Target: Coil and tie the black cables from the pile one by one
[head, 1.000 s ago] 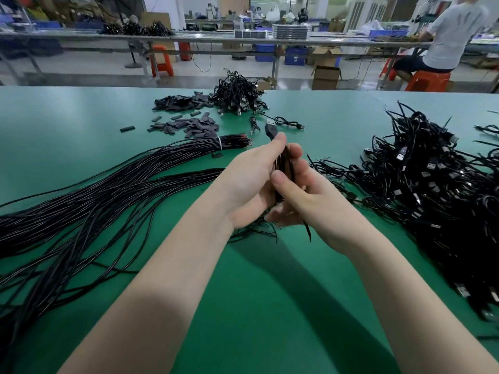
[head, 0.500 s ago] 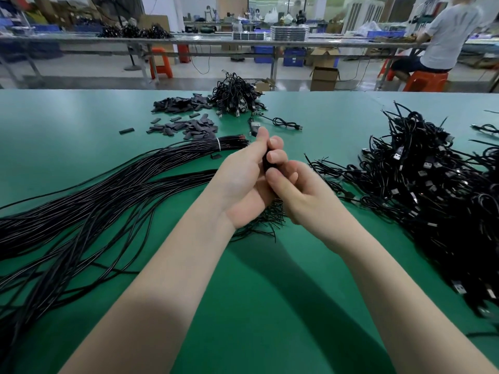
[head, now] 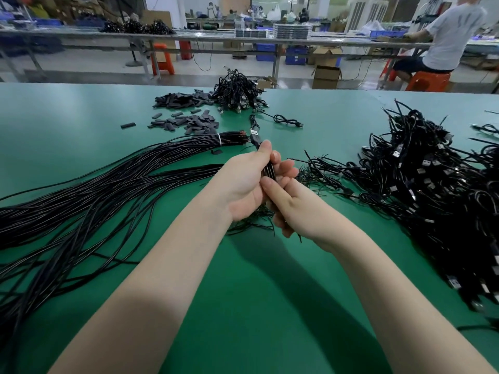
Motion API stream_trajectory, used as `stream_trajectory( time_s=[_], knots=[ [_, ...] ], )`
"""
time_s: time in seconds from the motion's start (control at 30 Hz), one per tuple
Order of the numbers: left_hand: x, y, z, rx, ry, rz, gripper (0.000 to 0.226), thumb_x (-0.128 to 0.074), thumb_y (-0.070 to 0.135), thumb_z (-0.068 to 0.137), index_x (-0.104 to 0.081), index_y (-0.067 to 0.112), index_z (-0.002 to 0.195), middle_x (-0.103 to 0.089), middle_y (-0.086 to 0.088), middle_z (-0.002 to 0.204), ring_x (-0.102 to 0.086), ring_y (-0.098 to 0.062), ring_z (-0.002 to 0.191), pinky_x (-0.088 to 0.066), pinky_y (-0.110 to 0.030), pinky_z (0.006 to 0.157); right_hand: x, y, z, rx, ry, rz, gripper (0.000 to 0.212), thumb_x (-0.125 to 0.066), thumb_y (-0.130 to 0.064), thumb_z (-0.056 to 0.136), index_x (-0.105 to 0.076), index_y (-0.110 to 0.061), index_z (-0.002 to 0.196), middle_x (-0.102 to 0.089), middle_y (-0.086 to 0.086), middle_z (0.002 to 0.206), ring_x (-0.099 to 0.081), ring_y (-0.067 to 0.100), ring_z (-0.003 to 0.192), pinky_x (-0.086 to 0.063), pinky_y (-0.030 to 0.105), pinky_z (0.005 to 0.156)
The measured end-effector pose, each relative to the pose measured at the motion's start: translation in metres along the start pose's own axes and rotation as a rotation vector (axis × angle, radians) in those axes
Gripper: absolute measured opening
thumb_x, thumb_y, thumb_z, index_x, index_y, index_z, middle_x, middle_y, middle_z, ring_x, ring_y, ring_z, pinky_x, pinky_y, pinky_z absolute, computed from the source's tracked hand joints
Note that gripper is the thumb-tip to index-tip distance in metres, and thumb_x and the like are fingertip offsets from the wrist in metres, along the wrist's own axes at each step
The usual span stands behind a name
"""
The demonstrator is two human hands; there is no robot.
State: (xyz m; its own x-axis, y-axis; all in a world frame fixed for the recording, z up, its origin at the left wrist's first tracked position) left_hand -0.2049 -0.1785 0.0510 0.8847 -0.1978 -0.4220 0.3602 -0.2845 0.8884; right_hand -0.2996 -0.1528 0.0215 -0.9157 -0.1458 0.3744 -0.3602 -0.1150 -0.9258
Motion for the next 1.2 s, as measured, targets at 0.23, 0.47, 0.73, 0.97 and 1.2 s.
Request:
stream_trajectory(
  time_s=[0.23, 0.47, 0.73, 0.97, 1.2],
  knots=[
    [0.015, -0.007, -0.001, -0.034, 0.133, 0.377, 0.033, -0.043, 0.033, 0.104, -0.058, 0.014, 0.08, -0.07, 0.003, 0.065, -0.061, -0.015, 0.069, -0.049, -0.031, 0.077, -0.016, 0.011, 0.003, 0.009, -0.046, -0.111, 0.027, -0.036, -0.032, 0.104, -0.041, -0.022, 0.079, -0.043, -0.005, 0.072, -0.039, 0.008, 0.056, -0.032, 0.018, 0.054],
    [0.031, -0.008, 0.005, 0.019, 0.164, 0.758, 0.041, -0.042, 0.043, 0.102, -0.066, 0.014, 0.085, -0.072, -0.01, 0.094, -0.067, -0.015, 0.078, -0.059, -0.025, 0.067, -0.005, 0.032, 0.008, -0.035, 0.102, -0.444, 0.032, -0.032, -0.032, 0.104, -0.044, -0.011, 0.083, -0.045, -0.003, 0.068, -0.043, 0.018, 0.06, -0.028, 0.031, 0.059],
    [0.041, -0.041, -0.011, -0.808, -0.095, 2.057, 0.068, -0.061, 0.039, 0.092, -0.031, 0.025, 0.151, -0.037, -0.002, 0.154, -0.032, -0.028, 0.142, -0.027, -0.044, 0.113, 0.015, 0.054, -0.003, -0.456, -0.345, 0.186, 0.031, -0.029, -0.03, 0.103, -0.042, -0.021, 0.077, -0.021, -0.009, 0.053, -0.014, 0.008, 0.042, -0.014, 0.015, 0.037],
    [0.057, -0.07, -0.024, -0.905, -0.021, 1.849, 0.045, -0.069, 0.025, 0.087, -0.06, 0.017, 0.131, -0.062, -0.005, 0.115, -0.059, -0.024, 0.111, -0.031, -0.046, 0.109, 0.009, 0.056, -0.013, -0.523, -0.593, 0.016, 0.033, -0.031, -0.03, 0.104, -0.038, -0.018, 0.075, -0.017, -0.005, 0.056, -0.011, 0.009, 0.043, -0.012, 0.016, 0.036],
    [0.049, -0.077, -0.013, -0.915, -0.044, 1.887, 0.027, -0.05, 0.008, 0.088, -0.065, 0.011, 0.11, -0.067, 0.0, 0.085, -0.063, -0.025, 0.081, -0.042, -0.037, 0.089, 0.017, 0.064, -0.007, -0.486, -0.501, 0.155, 0.038, -0.039, -0.047, 0.101, -0.048, -0.015, 0.081, -0.024, -0.005, 0.058, -0.015, 0.009, 0.045, -0.016, 0.016, 0.036]
  ],
)
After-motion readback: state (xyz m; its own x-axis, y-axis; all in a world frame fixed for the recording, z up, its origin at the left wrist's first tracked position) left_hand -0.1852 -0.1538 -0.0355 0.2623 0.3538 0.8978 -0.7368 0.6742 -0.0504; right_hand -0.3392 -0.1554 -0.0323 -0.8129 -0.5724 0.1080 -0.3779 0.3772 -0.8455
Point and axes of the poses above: each hand's wrist, its own z-axis towards the middle knuckle, its own x-axis out of the back of the hand, y = z × x, the point moved 3 cm from there along z, towards the middle knuckle
